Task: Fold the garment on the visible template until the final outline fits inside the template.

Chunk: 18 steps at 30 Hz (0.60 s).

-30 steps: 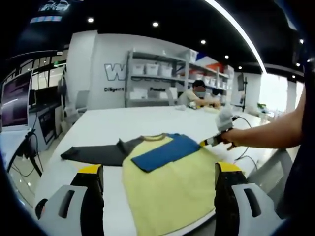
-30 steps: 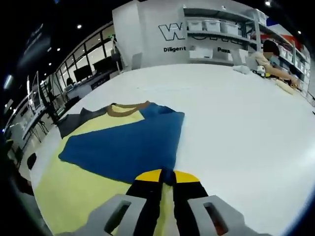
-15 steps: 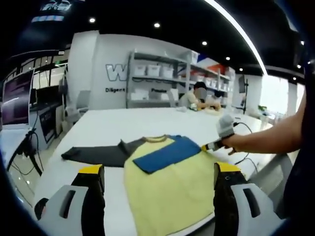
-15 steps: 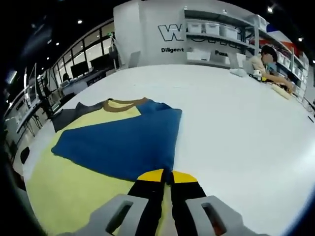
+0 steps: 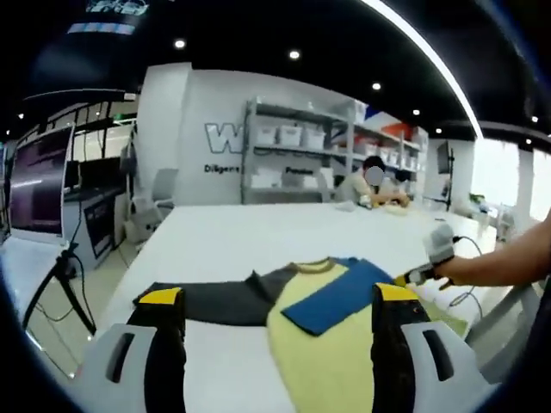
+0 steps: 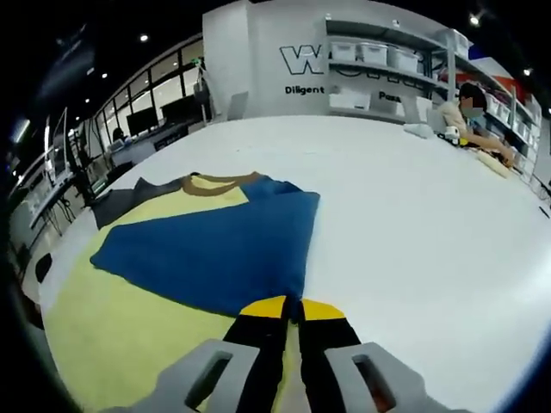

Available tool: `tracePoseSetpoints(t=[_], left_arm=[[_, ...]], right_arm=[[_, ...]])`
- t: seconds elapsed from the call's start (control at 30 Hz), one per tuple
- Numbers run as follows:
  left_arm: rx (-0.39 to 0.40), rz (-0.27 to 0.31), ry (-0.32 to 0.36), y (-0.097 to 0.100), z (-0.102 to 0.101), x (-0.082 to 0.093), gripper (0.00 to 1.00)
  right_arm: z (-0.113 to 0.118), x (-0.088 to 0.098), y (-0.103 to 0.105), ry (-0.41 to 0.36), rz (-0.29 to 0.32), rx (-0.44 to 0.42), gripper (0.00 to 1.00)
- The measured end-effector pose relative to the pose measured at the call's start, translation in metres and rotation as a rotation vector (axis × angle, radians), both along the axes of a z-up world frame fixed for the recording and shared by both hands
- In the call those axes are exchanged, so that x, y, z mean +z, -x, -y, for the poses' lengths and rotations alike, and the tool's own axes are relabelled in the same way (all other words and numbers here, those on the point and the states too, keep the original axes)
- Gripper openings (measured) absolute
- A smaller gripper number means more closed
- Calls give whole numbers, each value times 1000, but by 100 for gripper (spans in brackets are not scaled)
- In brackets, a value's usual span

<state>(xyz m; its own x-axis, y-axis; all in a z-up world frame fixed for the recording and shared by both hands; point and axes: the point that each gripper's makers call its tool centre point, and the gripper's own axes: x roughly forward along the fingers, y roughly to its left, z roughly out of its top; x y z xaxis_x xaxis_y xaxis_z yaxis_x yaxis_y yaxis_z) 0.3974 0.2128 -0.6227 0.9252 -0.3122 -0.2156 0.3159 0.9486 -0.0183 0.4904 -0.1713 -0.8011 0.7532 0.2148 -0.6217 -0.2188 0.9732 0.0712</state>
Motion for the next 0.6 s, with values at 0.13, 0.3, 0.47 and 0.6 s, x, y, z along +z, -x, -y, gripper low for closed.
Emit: tracePoseSetpoints(t=[0.13,0.3,0.47,0.6], left_arm=[[21,-2,-48,-24,-23,-11,80],[51,-30,-132,-55,-59,-36,73],[70,-88,-190,-75,-87,-67,64],[82,-131,-245,-90,-106,-85,61]], right_arm=[[0,0,0,1,1,0,1],[0,0,0,1,0,2,1],[0,0,0,2,0,5,1],[0,0,-1,7,-1,9,1]])
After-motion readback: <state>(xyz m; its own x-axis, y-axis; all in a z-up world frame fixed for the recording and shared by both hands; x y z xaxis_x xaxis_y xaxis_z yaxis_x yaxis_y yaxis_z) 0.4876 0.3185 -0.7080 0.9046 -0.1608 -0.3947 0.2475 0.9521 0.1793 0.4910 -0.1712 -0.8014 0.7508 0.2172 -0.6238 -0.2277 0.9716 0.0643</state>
